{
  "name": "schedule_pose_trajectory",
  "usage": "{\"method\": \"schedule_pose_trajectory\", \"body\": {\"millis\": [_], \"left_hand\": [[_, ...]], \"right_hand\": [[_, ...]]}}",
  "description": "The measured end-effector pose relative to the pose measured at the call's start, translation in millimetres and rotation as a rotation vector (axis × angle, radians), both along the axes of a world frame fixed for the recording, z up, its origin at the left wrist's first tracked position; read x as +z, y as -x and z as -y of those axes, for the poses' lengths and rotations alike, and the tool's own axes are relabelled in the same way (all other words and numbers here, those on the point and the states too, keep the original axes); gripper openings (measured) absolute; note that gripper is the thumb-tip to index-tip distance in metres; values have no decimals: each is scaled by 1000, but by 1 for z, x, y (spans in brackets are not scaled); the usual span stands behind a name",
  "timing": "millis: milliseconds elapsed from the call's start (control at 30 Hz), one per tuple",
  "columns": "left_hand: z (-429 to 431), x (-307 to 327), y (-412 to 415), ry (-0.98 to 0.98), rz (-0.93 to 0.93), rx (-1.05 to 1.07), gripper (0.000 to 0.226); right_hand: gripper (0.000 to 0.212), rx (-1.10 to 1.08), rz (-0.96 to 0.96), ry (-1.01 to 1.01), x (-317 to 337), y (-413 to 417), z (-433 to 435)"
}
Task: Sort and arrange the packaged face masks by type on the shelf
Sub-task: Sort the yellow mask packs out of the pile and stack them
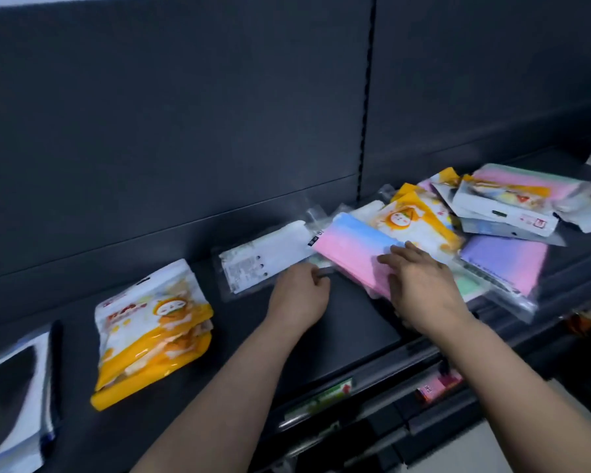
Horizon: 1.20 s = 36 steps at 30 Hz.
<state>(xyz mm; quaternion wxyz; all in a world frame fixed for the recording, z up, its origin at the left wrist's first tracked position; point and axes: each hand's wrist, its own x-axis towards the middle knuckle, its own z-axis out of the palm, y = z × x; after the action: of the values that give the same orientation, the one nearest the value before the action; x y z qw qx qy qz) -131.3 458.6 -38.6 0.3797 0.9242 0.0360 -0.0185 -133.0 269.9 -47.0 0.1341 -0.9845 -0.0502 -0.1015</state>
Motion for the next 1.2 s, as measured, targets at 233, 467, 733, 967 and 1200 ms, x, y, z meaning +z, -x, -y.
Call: {"method": "schedule_pose_trajectory", "body": {"millis": [233, 467, 733, 967, 1200], "left_hand": [[67, -9, -25, 610, -145, 313, 19], [82, -9, -29, 607, -43, 473, 20], [41, 2, -25, 283, 39, 614, 53], [39, -5, -12, -210, 47, 581, 66], [82, 4, -27, -552, 10, 318, 34]], "right_hand": [[36, 100, 22, -41, -4, -5, 46], [28, 202, 80, -125, -1, -15, 62], [37, 231, 138, -25, -6, -44, 75], [80, 96, -137, 91, -5, -67, 68], [73, 69, -82, 132, -1, -81, 77]]}}
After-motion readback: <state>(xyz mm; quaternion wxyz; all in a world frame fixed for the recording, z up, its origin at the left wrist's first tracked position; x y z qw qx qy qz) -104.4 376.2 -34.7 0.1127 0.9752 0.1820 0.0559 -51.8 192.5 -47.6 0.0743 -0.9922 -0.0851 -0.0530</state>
